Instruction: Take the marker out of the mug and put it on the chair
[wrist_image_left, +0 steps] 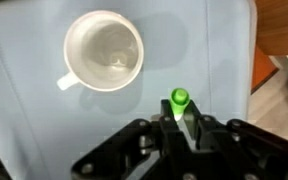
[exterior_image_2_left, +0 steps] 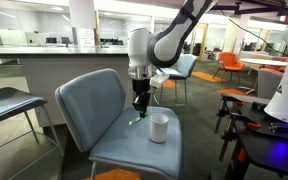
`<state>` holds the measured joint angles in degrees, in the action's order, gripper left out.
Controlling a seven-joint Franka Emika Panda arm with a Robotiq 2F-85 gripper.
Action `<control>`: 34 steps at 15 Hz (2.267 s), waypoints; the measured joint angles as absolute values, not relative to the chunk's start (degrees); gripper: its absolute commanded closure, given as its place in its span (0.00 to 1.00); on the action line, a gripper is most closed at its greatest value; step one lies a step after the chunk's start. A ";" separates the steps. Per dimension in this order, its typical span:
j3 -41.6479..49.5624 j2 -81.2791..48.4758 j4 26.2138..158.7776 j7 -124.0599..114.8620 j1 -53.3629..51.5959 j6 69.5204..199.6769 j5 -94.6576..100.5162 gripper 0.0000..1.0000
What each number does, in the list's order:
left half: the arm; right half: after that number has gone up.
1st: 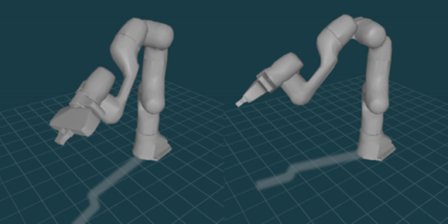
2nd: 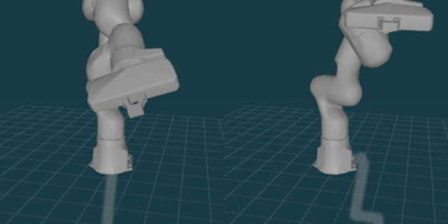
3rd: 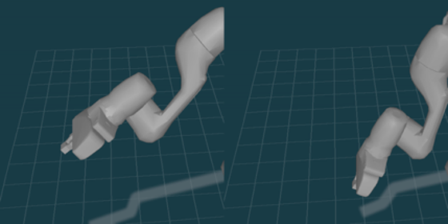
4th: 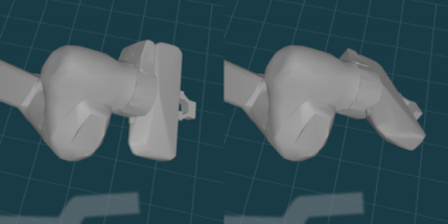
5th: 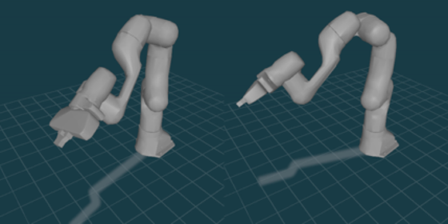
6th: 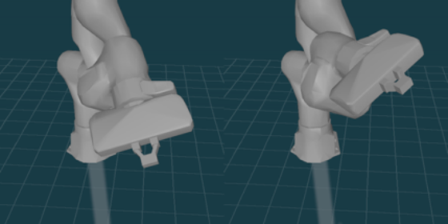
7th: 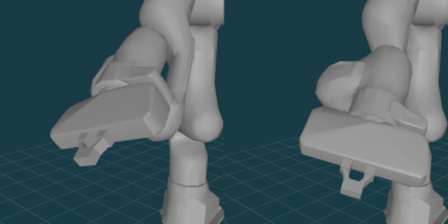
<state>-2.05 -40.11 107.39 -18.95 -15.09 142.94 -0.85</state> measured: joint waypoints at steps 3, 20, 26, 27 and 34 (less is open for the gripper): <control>-0.65 -43.55 104.26 -22.61 -17.46 142.94 -0.80 0.95; 8.69 -60.15 82.30 -53.45 -30.66 123.42 3.32 0.95; 5.66 -63.88 76.95 -53.34 -28.36 122.70 3.31 0.56; 5.40 -64.48 76.13 -53.30 -28.11 122.51 3.31 0.56; 3.55 -65.83 72.06 -51.73 -27.07 122.37 3.21 0.05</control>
<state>3.55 -65.83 72.06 -51.73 -27.07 122.37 3.21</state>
